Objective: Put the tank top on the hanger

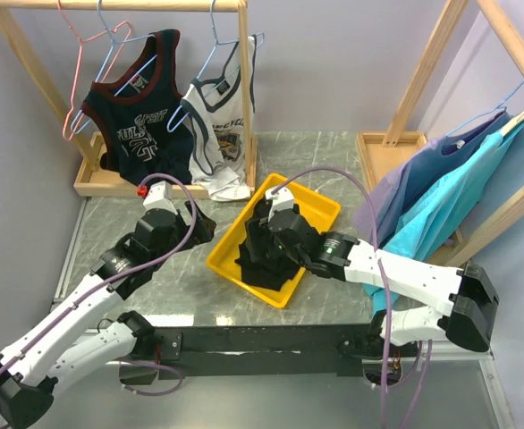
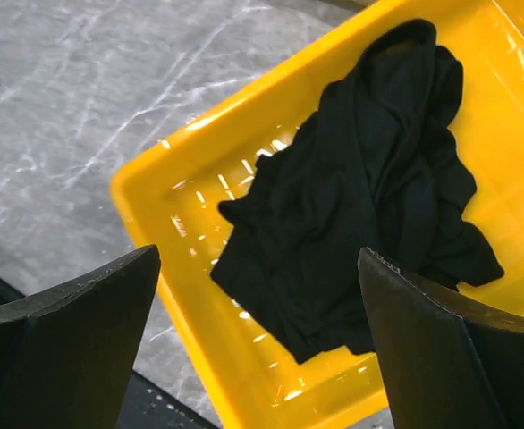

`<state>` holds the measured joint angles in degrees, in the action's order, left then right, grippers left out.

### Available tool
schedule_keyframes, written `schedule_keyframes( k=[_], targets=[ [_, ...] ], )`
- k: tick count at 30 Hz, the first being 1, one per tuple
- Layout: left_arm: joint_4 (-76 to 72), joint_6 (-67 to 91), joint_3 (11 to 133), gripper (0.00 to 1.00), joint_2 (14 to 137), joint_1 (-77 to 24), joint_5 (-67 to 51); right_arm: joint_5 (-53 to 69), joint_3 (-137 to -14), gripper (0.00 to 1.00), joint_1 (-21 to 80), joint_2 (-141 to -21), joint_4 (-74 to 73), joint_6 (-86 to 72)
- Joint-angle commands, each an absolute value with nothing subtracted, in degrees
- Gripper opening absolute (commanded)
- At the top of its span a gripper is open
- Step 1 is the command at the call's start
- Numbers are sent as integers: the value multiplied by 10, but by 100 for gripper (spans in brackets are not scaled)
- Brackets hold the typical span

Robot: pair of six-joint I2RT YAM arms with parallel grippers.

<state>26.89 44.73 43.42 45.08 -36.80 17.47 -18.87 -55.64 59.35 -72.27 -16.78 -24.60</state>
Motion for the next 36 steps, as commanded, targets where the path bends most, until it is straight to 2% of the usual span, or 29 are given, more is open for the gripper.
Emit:
schedule_keyframes(
  k=[1, 6, 9, 17, 21, 23, 26, 27, 29, 36],
  targets=[
    [255, 451, 434, 99, 451, -367, 178, -195, -548, 100, 573, -740, -142, -248],
    [242, 458, 416, 99, 442, -367, 171, -161, -526, 98, 547, -780, -101, -250],
    [238, 468, 410, 99, 445, -367, 169, -157, -524, 93, 534, -816, -84, -251],
    [228, 480, 395, 99, 459, -367, 157, -154, -538, 69, 521, -894, -68, -248],
    [214, 487, 379, 99, 463, -367, 142, -155, -542, 66, 523, -910, -67, -251],
    [208, 488, 372, 99, 464, -367, 134, -161, -549, 56, 523, -910, -74, -251],
    [199, 487, 367, 99, 464, -367, 125, -190, -576, 27, 526, -892, -121, -246],
    [196, 484, 367, 99, 464, -367, 121, -199, -587, 11, 529, -887, -134, -243],
    [190, 483, 365, 99, 458, -367, 120, -213, -624, 0, 537, -867, -170, -229],
    [175, 476, 373, 99, 445, -367, 120, -237, -781, 0, 563, -814, -255, -185]
  ],
)
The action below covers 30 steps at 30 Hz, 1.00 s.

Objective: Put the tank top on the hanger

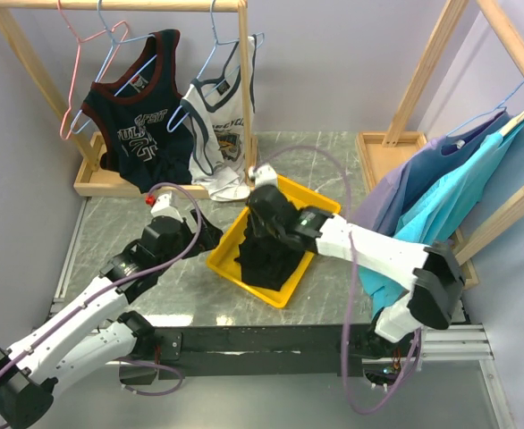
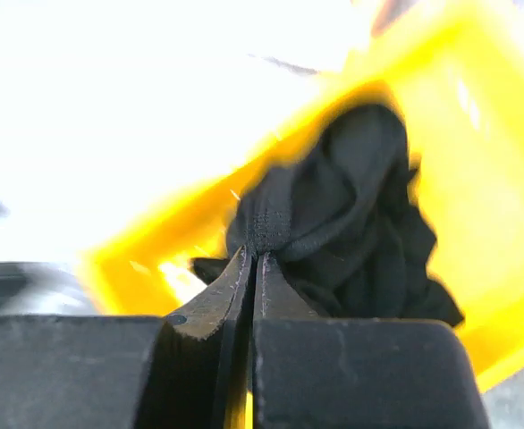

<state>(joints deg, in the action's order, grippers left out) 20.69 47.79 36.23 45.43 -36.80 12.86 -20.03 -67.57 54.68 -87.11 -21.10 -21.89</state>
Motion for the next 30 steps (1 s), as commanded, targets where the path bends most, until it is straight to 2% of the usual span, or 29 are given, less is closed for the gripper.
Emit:
schedule_keyframes(
  k=[1, 10, 13, 16, 18, 20, 22, 25, 27, 28, 30],
  targets=[
    [177, 473, 377, 99, 446, -367, 120, -238, -799, 0, 565, -809, -261, -184],
    [161, 453, 403, 97, 430, -367, 105, -262, -988, 0, 574, -819, -316, -153],
    [159, 446, 416, 93, 425, -367, 104, -270, -1056, 0, 577, -831, -341, -141],
    [153, 442, 424, 88, 421, -367, 95, -282, -1071, 0, 578, -828, -352, -141],
    [148, 440, 426, 82, 419, -367, 88, -279, -1046, 0, 578, -816, -341, -148],
    [146, 437, 427, 76, 418, -367, 78, -279, -970, 0, 578, -784, -325, -173],
    [141, 430, 421, 65, 419, -367, 67, -260, -852, 0, 579, -738, -302, -204],
    [126, 418, 403, 47, 431, -367, 17, -268, -706, 7, 575, -695, -280, -248],
    [113, 406, 390, 38, 440, -367, -22, -273, -649, 13, 563, -682, -285, -267],
    [108, 404, 381, 37, 458, -367, -32, -264, -606, 15, 554, -680, -283, -280],
    [105, 398, 374, 41, 479, -367, -53, -257, -572, 32, 545, -672, -273, -289]
  ],
)
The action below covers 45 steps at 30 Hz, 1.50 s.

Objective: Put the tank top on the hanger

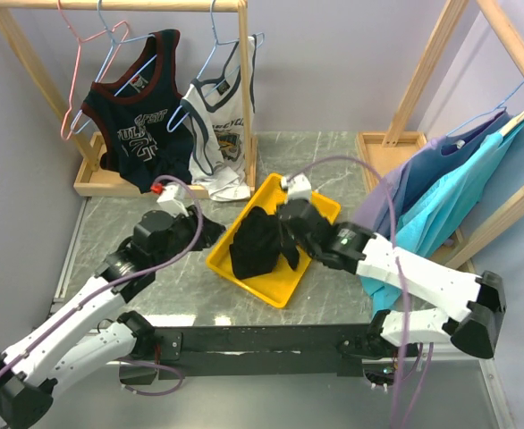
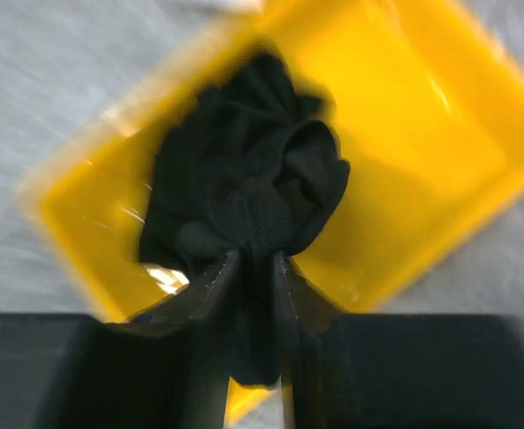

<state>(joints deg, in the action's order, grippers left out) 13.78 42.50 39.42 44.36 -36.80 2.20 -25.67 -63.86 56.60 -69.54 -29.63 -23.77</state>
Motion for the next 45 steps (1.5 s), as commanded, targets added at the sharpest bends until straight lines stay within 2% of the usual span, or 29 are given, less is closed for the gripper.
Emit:
schedule_keyframes(
  k=[1, 2, 4, 10, 16, 21, 26, 31, 33, 38, 43, 45],
  targets=[
    [104, 399, 372, 43, 500, -367, -56, -257, -550, 39, 544, -671, -272, -296],
    [100, 400, 369, 46, 508, -367, -59, -254, -541, 52, 544, -669, -268, -299],
    [91, 406, 360, 49, 519, -367, -67, -251, -517, 58, 545, -664, -259, -306],
    [89, 407, 363, 55, 528, -367, -65, -275, -491, 59, 544, -667, -265, -322],
    [91, 381, 377, 52, 581, -371, -106, -228, -475, 57, 548, -691, -257, -312],
    [62, 382, 360, 51, 621, -396, -97, -227, -468, 55, 548, -734, -257, -321],
    [31, 381, 367, 52, 681, -436, -98, -263, -472, 38, 548, -764, -276, -332],
    [32, 367, 395, 54, 758, -478, -67, -287, -486, 8, 548, -759, -300, -333],
    [26, 361, 401, 54, 786, -490, -64, -305, -503, 2, 543, -753, -308, -330],
    [11, 356, 417, 62, 828, -515, -58, -306, -545, 0, 530, -755, -312, -315],
    [4, 359, 431, 59, 867, -527, -63, -305, -570, 0, 526, -770, -310, -303],
    [-11, 360, 439, 54, 885, -530, -59, -300, -571, 0, 524, -769, -308, -303]
  ],
)
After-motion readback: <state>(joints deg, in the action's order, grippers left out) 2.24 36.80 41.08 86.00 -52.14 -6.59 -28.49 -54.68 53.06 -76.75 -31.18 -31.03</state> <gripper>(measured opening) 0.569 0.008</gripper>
